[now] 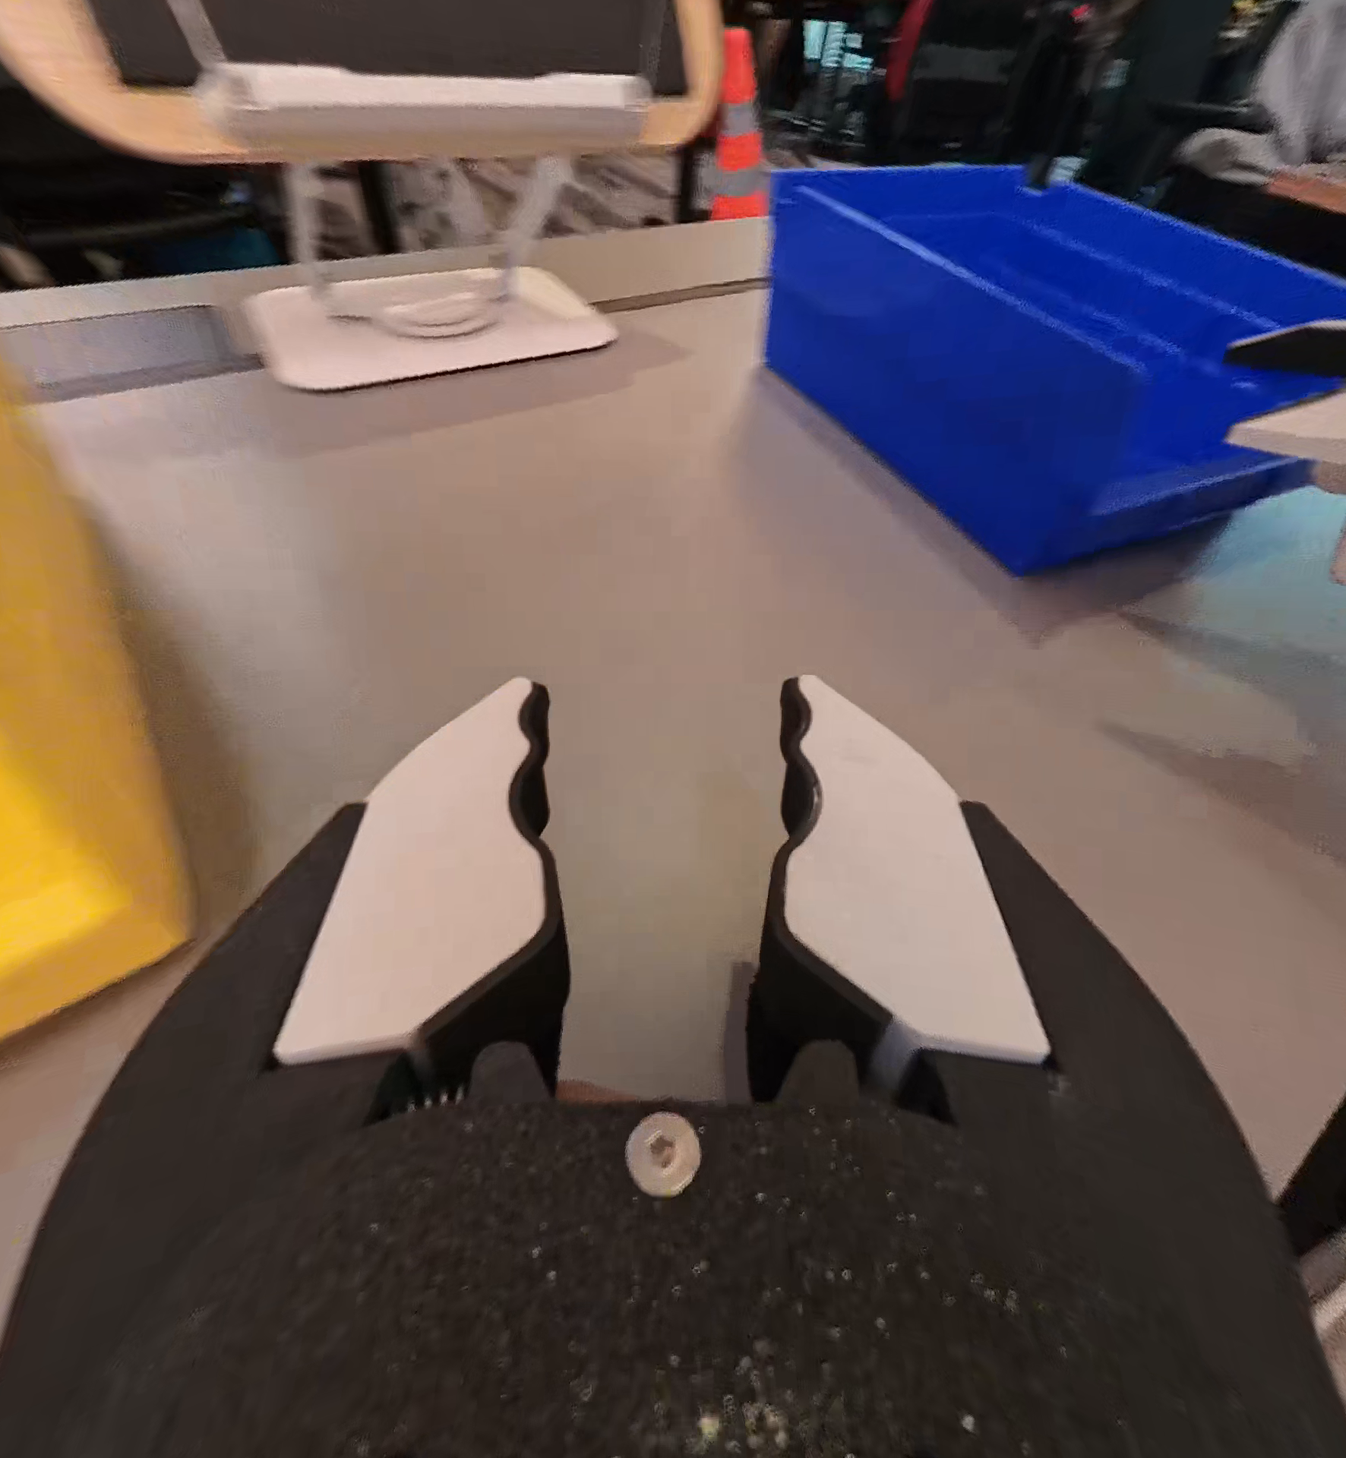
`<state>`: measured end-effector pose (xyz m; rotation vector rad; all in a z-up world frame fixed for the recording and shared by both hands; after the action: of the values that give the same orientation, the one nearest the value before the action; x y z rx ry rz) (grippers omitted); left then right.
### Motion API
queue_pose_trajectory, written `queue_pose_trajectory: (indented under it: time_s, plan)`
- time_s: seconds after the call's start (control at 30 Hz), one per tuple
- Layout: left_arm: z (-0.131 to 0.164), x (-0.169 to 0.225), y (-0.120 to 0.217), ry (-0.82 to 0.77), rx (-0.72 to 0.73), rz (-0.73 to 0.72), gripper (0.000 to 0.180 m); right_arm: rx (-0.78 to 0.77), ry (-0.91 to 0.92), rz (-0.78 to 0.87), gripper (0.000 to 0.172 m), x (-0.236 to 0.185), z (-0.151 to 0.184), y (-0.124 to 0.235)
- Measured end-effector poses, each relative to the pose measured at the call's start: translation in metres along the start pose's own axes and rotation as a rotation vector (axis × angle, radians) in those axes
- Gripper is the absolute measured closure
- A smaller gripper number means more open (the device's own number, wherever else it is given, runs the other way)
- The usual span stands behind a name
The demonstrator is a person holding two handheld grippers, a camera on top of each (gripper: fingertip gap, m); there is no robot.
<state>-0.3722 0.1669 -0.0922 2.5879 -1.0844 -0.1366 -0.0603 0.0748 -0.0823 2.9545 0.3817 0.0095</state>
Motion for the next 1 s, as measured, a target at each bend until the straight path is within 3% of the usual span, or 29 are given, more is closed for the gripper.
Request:
queue_pose_trajectory:
  time_s: [0.13, 0.23, 0.37, 0.47, 0.53, 0.7, 0.83, 1.0]
  plan:
    - [-0.025, 0.071, -0.058, 0.026, -0.032, 0.207, 0.116, 0.113, -0.041, 0.326, 0.096, 0.05, -0.006, 0.043]
    - [-0.045, 0.126, -0.104, -0.003, -0.058, 0.254, 0.11, 0.071, -0.077, 0.52, 0.096, 0.09, 0.004, 0.064]
    - [-0.053, 0.167, -0.159, -0.029, -0.112, 0.129, 0.116, -0.001, -0.187, 0.537, 0.097, 0.117, 0.021, 0.061]
    - [-0.05, 0.175, -0.179, 0.0, -0.129, 0.088, 0.127, -0.064, -0.23, 0.53, 0.11, 0.126, 0.027, 0.044]
    - [-0.048, 0.178, -0.182, 0.052, -0.136, 0.122, 0.148, -0.071, -0.276, 0.499, 0.123, 0.127, 0.029, 0.034]
    - [-0.052, 0.167, -0.171, 0.015, -0.13, 0.001, 0.169, -0.138, -0.356, 0.61, 0.166, 0.115, 0.024, 0.039]
    - [-0.052, 0.149, -0.136, -0.017, -0.046, -0.097, 0.171, -0.059, -0.235, 0.614, 0.167, 0.078, 0.002, 0.031]
    - [-0.046, 0.092, -0.075, 0.024, -0.014, -0.214, 0.173, -0.008, -0.215, 0.448, 0.166, 0.014, -0.02, -0.005]
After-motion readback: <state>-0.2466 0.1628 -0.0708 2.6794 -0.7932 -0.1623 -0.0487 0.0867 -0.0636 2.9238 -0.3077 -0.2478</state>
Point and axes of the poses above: each gripper's, where its closed fingertips meet, y back along the fingers, z out of its underside, x = y × z across the jaws, the point moved 8 cm from there along y, back along the fingers, and after that the axes turned 5 degrees about -z, right-handed, at the moved point
